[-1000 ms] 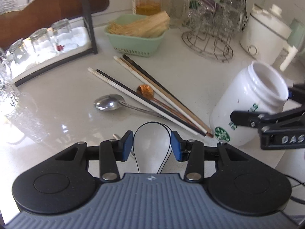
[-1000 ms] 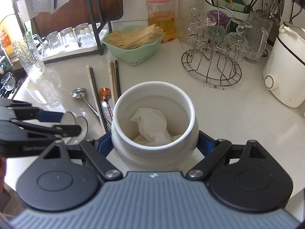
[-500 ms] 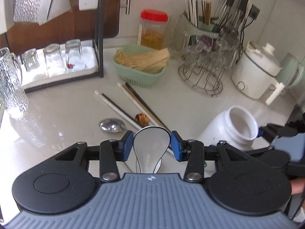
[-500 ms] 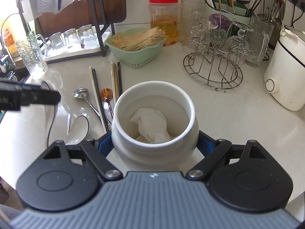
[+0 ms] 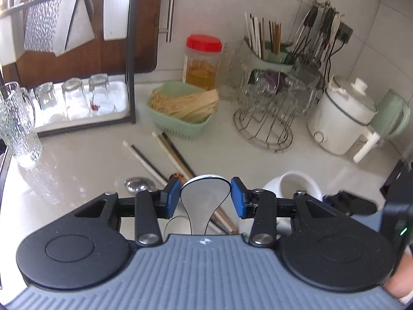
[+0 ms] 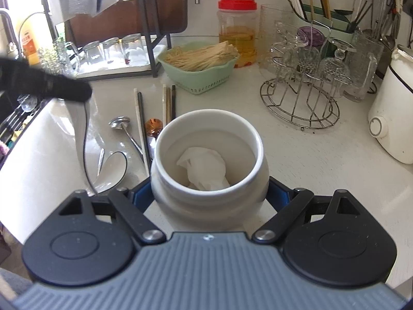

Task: Organize utensils
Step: 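Lift the white ceramic spoon with the left tool toward the mug held by the right tool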

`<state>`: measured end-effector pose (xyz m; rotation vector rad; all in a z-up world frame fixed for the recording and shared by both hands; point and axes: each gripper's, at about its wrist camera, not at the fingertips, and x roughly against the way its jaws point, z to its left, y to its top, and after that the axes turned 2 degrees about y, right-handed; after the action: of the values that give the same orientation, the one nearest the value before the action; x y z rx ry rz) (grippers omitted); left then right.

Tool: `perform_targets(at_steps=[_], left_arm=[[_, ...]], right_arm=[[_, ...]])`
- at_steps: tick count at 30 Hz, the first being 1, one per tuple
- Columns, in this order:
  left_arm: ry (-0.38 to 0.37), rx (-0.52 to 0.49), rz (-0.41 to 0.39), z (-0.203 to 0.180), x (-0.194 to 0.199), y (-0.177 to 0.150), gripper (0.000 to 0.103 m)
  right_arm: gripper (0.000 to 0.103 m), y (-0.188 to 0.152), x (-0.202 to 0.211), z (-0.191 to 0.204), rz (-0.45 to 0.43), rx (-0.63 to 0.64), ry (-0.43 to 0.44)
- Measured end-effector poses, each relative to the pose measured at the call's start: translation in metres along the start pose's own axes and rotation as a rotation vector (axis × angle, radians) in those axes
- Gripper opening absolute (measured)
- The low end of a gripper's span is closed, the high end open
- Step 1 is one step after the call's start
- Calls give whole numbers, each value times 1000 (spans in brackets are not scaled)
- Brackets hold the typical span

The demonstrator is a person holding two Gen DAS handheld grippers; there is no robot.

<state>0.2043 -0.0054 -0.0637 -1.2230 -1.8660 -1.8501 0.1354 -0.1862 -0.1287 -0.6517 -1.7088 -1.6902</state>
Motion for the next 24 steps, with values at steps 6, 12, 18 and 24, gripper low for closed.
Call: perform_targets(at_steps=[6,12,18,24], left_arm=[[-16,16,-48,-14,27,27,48],[-60,46,-92,-26,53,58,48],[-73,3,-104,-48,59,81,48],[-92,-65,-85,-71,46,86,48]], right_arm=[[91,0,-1,0,-5,24,20],[91,-1,0,-1,-10,37,38],[91,-1,0,-1,-16,42,45],[91,-2,0,-2,-24,42,49]])
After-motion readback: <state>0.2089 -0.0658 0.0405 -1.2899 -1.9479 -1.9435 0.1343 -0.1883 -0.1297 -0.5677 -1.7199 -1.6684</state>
